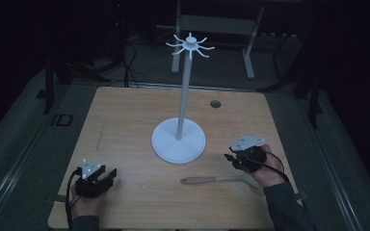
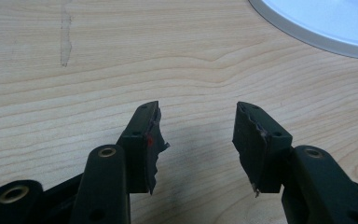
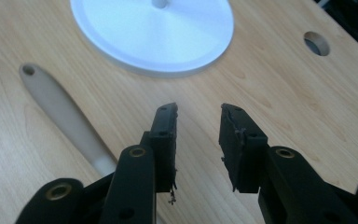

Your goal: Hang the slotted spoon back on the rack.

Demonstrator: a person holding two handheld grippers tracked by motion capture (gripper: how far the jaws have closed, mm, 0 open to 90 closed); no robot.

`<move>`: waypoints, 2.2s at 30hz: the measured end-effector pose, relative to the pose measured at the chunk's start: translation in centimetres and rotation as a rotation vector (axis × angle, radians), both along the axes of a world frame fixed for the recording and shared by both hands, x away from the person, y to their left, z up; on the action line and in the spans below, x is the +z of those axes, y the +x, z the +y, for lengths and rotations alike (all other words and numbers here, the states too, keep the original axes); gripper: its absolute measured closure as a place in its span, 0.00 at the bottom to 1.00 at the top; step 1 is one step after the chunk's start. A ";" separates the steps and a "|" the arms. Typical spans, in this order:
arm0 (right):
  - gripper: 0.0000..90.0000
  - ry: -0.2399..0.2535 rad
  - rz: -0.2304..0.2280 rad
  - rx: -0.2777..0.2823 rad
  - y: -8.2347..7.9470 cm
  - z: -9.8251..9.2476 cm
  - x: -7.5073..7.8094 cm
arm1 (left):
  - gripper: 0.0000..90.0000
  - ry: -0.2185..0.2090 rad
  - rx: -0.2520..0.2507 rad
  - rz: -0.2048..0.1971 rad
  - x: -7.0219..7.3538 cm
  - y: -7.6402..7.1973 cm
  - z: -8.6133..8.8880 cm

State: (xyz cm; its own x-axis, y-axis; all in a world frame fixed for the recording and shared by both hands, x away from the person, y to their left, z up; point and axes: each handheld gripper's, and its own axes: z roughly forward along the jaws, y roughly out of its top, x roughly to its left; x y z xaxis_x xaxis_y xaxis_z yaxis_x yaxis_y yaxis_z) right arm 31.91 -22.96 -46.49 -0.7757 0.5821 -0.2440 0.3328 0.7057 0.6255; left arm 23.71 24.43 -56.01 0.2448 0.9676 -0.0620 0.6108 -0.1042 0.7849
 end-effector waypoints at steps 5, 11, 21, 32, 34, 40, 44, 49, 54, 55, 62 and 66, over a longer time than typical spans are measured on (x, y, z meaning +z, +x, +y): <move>0.71 -0.046 0.021 0.037 0.3 0.5 -0.2 | 0.57 -0.003 -0.001 -0.003 0.0 0.0 0.0; 0.67 -0.100 0.053 0.078 0.6 1.0 -0.5 | 0.57 0.003 -0.001 -0.002 0.0 -0.1 0.0; 0.66 -0.159 0.112 0.131 1.2 1.6 -1.5 | 0.57 0.012 -0.007 0.005 0.0 -0.1 -0.1; 0.62 -0.181 0.201 0.236 0.5 2.9 -4.0 | 0.57 0.009 -0.004 0.005 0.0 0.0 0.0; 0.62 -0.184 0.210 0.247 0.4 3.0 -4.1 | 0.57 0.010 -0.004 0.006 0.0 0.0 0.0; 0.62 -0.182 0.243 0.308 0.1 3.6 -4.7 | 0.57 0.008 -0.002 0.006 0.0 0.0 0.0; 0.65 -0.199 0.272 0.341 0.0 4.0 -5.1 | 0.57 0.009 -0.003 0.006 0.0 -0.1 0.0; 0.69 -0.229 0.305 0.389 0.1 4.5 -5.7 | 0.57 0.009 -0.004 0.007 0.0 0.0 0.0; 0.70 -0.254 0.344 0.415 0.9 4.7 -6.4 | 0.57 0.008 -0.003 0.006 0.0 0.0 0.0; 0.70 -0.254 0.344 0.415 0.9 4.7 -6.4 | 0.57 0.007 -0.003 0.005 0.0 0.0 0.0; 0.77 -0.298 0.278 0.445 0.7 4.8 -6.8 | 0.57 0.008 -0.003 0.006 0.0 0.0 0.0; 0.80 -0.213 0.231 0.373 1.2 4.0 -5.9 | 0.56 0.006 0.000 0.003 0.0 0.0 0.0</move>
